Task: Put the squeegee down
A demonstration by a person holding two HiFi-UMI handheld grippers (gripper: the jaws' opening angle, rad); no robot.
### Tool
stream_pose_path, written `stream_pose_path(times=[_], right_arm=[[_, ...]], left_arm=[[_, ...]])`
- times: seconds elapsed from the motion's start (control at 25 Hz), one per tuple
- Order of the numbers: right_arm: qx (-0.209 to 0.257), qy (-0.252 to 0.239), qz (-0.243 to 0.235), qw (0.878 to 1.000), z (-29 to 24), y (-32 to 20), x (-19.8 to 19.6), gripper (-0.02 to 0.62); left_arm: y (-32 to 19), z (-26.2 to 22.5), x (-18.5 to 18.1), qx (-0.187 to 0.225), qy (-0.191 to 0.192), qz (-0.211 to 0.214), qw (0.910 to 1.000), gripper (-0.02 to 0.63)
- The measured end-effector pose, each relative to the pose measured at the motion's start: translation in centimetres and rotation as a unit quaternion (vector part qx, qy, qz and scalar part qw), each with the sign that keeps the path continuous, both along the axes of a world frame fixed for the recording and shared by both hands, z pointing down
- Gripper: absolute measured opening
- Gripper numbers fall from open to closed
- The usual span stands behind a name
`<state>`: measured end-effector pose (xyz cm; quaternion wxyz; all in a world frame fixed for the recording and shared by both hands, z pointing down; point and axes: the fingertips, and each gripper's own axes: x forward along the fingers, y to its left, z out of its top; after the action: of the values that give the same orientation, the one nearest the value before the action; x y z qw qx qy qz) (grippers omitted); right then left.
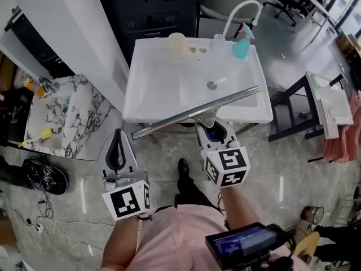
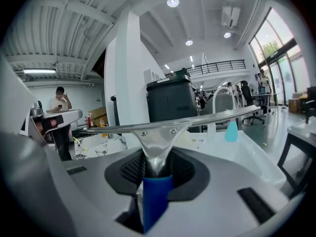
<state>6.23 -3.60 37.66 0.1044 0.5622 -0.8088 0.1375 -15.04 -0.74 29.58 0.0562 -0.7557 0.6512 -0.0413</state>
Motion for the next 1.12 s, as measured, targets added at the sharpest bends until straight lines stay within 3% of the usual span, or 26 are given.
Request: stream_pose_path(times=[0.48, 0.8, 1.12], right_arm=[[0.007, -0.027, -0.055, 0.998, -1.0, -11.9, -0.4, 0.103], [0.039, -0.034, -0.085, 0.995, -4.0, -16.1, -1.6, 0.103], [0.039, -0.022, -0.105, 0.993, -3.9, -18.0, -3.1, 0.103]], left_arm=[[-10.0, -2.7, 1.0, 0.01, -0.029, -0.042, 0.9986, 0.009], [-12.2, -5.4, 0.7, 0.043, -0.035, -0.065, 0.9963, 0.009], [-13.4, -5.0, -0.5, 0.044, -0.023, -0.082, 0.9954, 0.009]])
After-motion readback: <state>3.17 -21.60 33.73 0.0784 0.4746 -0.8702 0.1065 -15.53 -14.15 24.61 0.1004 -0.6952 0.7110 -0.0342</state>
